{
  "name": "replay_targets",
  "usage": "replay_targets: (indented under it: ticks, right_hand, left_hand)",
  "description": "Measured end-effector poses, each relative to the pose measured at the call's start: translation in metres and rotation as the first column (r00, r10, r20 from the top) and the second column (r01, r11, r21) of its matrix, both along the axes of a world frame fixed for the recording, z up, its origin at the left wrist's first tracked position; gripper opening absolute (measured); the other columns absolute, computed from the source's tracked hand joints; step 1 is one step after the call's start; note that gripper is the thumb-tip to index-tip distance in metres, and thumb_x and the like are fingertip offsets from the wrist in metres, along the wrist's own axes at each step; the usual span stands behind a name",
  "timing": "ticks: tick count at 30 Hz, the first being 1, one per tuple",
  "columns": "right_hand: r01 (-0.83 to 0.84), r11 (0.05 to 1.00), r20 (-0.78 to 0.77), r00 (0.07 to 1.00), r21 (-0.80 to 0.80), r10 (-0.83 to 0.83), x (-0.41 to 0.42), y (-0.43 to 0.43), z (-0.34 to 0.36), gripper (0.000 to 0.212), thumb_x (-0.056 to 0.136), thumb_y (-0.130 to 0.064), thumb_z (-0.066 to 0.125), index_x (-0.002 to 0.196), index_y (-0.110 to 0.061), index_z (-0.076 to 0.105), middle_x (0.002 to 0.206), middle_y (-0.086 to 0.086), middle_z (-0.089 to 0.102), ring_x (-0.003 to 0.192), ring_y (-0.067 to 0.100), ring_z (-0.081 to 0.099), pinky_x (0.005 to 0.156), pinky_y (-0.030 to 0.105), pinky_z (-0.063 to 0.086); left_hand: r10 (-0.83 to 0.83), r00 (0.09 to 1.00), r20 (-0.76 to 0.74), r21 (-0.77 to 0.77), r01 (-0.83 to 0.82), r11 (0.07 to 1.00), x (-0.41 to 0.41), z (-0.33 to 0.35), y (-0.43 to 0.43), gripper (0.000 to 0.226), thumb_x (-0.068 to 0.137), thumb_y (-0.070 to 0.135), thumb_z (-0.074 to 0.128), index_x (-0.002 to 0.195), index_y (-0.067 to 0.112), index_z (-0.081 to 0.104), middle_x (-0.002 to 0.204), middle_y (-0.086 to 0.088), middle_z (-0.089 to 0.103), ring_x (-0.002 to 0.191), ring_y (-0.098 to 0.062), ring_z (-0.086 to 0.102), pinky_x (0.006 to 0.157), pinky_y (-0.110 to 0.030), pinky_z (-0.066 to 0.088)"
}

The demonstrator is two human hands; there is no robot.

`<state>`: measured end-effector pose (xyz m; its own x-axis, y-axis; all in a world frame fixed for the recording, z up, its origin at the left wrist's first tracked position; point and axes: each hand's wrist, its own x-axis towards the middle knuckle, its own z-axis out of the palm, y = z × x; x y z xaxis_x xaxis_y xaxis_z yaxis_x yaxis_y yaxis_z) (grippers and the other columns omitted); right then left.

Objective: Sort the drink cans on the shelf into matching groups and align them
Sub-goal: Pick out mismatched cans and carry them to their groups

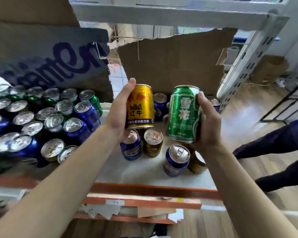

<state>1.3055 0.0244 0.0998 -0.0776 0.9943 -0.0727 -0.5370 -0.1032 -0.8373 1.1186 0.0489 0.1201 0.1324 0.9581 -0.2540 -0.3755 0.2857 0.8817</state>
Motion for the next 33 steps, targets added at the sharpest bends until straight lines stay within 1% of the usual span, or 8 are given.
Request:
replay_targets:
  ticks: [4,8,13,17,20,23,27,33]
  right_hand:
    - [-0.078,0.997,0.018,0.997,0.000,0.078,-0.051,-0.001,0.003,0.057,0.085,-0.053,0.051,0.114,-0.008,0.070,0.102,0.017,0.070,0.090,0.035,0.066,0.077,0.042,0.056]
    - [-0.164,0.986,0.022,0.986,-0.014,0.164,-0.117,-0.008,0.009,0.052,0.083,-0.052,0.047,0.094,-0.011,0.078,0.088,0.014,0.072,0.074,0.027,0.070,0.065,0.036,0.058]
    - [-0.226,0.974,0.106,0.968,-0.022,0.227,-0.212,-0.025,0.005,0.061,0.079,-0.056,0.053,0.111,-0.007,0.069,0.097,0.017,0.071,0.083,0.033,0.067,0.069,0.037,0.057]
    - [-0.279,0.960,0.130,0.952,0.010,0.276,-0.277,-0.040,0.001,0.052,0.088,-0.048,0.048,0.111,-0.006,0.068,0.098,0.018,0.071,0.084,0.030,0.069,0.070,0.038,0.057]
    - [-0.259,0.966,0.173,0.952,0.015,0.252,-0.322,-0.049,-0.003,0.054,0.086,-0.048,0.049,0.116,-0.005,0.065,0.102,0.018,0.070,0.087,0.032,0.067,0.074,0.042,0.056]
    - [-0.199,0.980,0.215,0.958,0.029,0.188,-0.356,-0.055,-0.007,0.054,0.086,-0.046,0.053,0.117,-0.003,0.063,0.099,0.016,0.072,0.089,0.030,0.070,0.075,0.043,0.057]
    - [-0.154,0.987,0.264,0.954,0.038,0.139,-0.384,-0.059,-0.006,0.059,0.085,-0.048,0.056,0.123,-0.003,0.060,0.115,0.028,0.065,0.105,0.043,0.065,0.090,0.064,0.051]
    - [-0.148,0.986,0.328,0.938,0.076,0.116,-0.396,-0.048,0.001,0.055,0.087,-0.050,0.056,0.122,-0.008,0.063,0.114,0.023,0.068,0.105,0.043,0.065,0.093,0.066,0.049]
  left_hand:
    - [0.058,0.998,-0.013,0.049,-0.057,0.997,-0.051,0.004,-0.016,0.044,0.094,0.053,0.051,0.102,0.013,0.068,0.085,-0.009,0.070,0.071,-0.024,0.068,0.068,-0.036,0.057]
    - [0.104,0.994,-0.029,0.073,-0.101,0.992,-0.123,0.009,-0.040,0.073,0.083,0.061,0.061,0.124,0.002,0.061,0.099,-0.017,0.066,0.084,-0.033,0.065,0.072,-0.041,0.056]
    - [0.174,0.985,0.000,0.143,-0.172,0.975,-0.219,0.014,-0.070,0.045,0.087,0.055,0.054,0.093,0.014,0.073,0.087,-0.013,0.068,0.074,-0.030,0.066,0.070,-0.039,0.056]
    - [0.215,0.977,-0.002,0.153,-0.212,0.965,-0.291,0.011,-0.093,0.050,0.087,0.055,0.052,0.104,0.011,0.069,0.089,-0.014,0.069,0.074,-0.029,0.068,0.066,-0.038,0.058]
    - [0.230,0.973,-0.001,0.154,-0.227,0.962,-0.337,0.006,-0.108,0.048,0.091,0.052,0.052,0.106,0.009,0.066,0.086,-0.012,0.070,0.069,-0.028,0.069,0.060,-0.035,0.058]
    - [0.265,0.964,-0.017,0.166,-0.259,0.951,-0.372,0.003,-0.117,0.037,0.096,0.047,0.047,0.093,0.017,0.069,0.080,-0.006,0.072,0.067,-0.024,0.068,0.059,-0.033,0.058]
    - [0.274,0.961,-0.047,0.168,-0.263,0.950,-0.402,0.002,-0.120,0.045,0.098,0.045,0.043,0.072,0.032,0.078,0.075,0.001,0.071,0.068,-0.018,0.068,0.068,-0.036,0.055]
    - [0.274,0.959,-0.079,0.146,-0.260,0.954,-0.424,-0.003,-0.106,0.044,0.097,0.048,0.045,0.076,0.031,0.079,0.080,-0.002,0.073,0.071,-0.019,0.070,0.068,-0.036,0.055]
